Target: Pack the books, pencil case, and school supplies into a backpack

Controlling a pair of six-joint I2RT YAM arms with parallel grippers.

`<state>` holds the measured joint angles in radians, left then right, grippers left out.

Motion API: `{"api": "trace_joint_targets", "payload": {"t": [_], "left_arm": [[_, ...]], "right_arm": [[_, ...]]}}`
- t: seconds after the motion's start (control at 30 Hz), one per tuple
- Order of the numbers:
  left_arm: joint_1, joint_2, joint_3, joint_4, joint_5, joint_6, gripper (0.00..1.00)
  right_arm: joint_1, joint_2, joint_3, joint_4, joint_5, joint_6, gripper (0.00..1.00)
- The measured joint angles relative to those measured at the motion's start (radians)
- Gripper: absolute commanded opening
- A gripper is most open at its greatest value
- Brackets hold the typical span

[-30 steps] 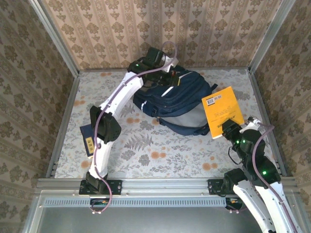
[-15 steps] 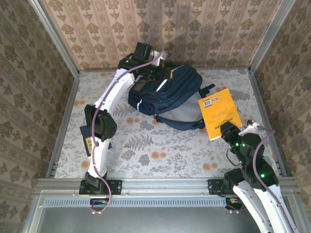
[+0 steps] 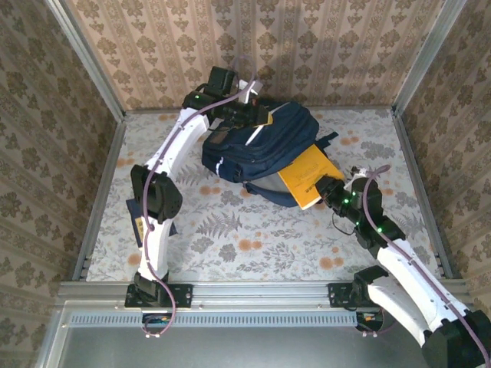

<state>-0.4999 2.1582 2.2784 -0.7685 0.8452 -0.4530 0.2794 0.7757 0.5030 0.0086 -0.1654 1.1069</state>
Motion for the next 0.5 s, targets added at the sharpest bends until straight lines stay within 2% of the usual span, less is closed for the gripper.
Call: {"api": "trace_joint_targets", "payload": {"t": [0.17,0.5], "left_arm": [[0.004,-0.012,-0.01,0.006,0.034,-0.002,0.0],[0.0,-0.013,-0.01,0.016,0.103,-0.027,0.0]], "right_arm": [[0.0,0.114,0.015,0.138,-0.019,0.053,0.0],[0.049,0.494,0.137,0.339,-0.019,0.115,0.0]]}}
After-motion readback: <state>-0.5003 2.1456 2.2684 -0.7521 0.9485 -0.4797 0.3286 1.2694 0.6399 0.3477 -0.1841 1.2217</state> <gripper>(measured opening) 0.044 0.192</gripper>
